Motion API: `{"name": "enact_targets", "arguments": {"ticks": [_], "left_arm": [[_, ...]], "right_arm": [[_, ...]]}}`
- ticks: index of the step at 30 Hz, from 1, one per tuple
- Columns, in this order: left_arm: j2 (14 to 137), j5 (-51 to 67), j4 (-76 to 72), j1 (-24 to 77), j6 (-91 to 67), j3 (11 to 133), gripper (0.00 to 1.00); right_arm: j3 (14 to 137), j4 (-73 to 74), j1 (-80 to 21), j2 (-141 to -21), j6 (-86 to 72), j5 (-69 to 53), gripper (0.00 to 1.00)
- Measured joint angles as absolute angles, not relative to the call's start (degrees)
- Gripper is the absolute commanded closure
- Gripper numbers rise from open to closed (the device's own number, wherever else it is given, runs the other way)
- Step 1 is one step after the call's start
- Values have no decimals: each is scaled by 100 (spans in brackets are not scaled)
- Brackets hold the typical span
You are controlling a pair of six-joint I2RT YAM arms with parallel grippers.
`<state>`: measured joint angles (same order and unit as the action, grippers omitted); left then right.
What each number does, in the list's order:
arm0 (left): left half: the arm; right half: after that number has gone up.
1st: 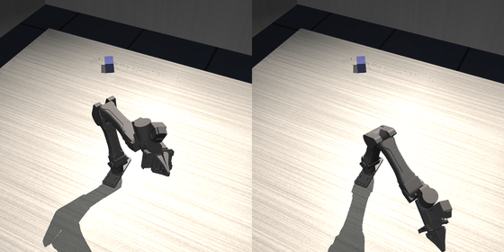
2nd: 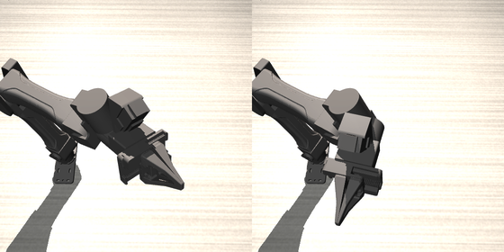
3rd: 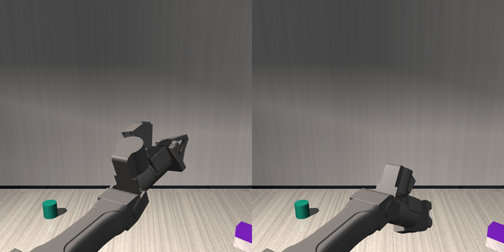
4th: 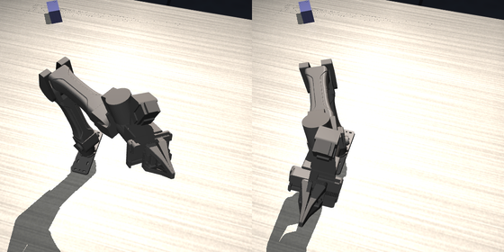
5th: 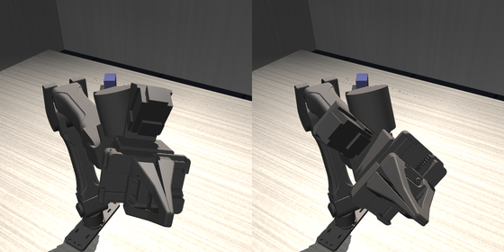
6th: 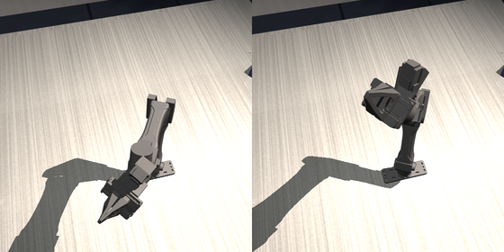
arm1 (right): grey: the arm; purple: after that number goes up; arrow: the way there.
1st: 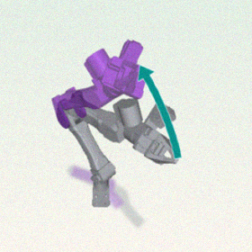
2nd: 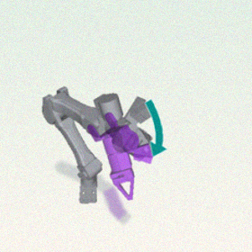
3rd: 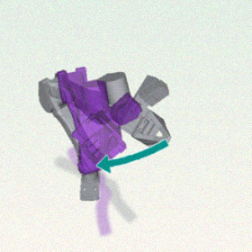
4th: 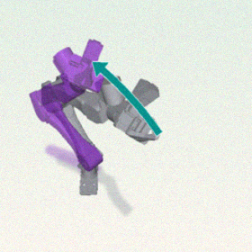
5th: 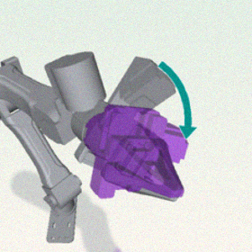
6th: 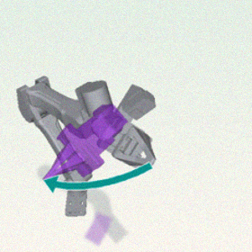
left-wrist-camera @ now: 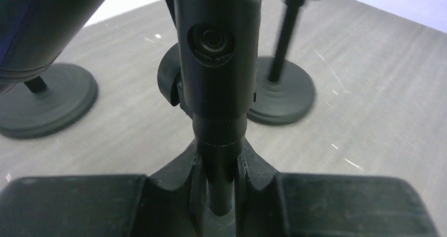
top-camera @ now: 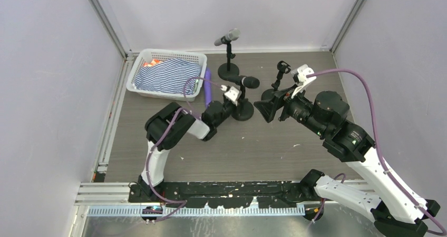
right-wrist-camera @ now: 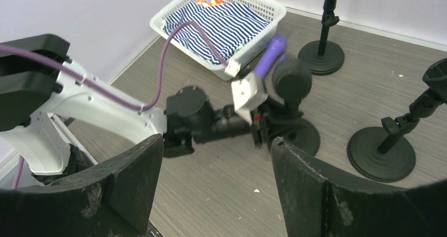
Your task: Attach the microphones to the stand
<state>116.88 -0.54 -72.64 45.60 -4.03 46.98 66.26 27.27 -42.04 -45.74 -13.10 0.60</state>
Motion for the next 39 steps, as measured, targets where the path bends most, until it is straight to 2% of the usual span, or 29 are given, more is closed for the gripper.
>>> {"name": "enact_targets", "arguments": {"ticks": [5,12,13,16,17,23,24,26,32,39], "left_arm": [[12366,550,-6681,3911,-471,6016,100],[13225,1107,-5774,3559,-558,7782,98],[13316,1170,-5666,3551,-558,7970,94],[13482,1365,-5398,3548,-558,8359,66],[13489,1402,-5356,3551,-558,8385,60],[13430,1500,-5371,3553,-709,8084,39],[13388,1500,-5367,3557,-709,7959,31],[13235,1474,-5334,3564,-711,7642,26],[12285,930,-5271,3697,-716,6508,22],[10980,-749,-4724,4248,-711,5605,23]], "right_arm": [[6587,2766,-4204,-4525,-1240,228,21],[6565,2825,-4204,-4471,-1227,414,21],[6565,2836,-4204,-4462,-1225,436,21],[6565,2858,-4204,-4436,-1221,513,20],[6563,2871,-4204,-4423,-1216,545,19],[6523,2882,-4204,-4283,-1219,707,17],[6523,2882,-4204,-4270,-1219,731,18],[6523,2882,-4204,-4261,-1216,751,17],[6501,2882,-4204,-4219,-1216,799,17],[6471,2921,-4204,-4200,-1219,915,17]]}}
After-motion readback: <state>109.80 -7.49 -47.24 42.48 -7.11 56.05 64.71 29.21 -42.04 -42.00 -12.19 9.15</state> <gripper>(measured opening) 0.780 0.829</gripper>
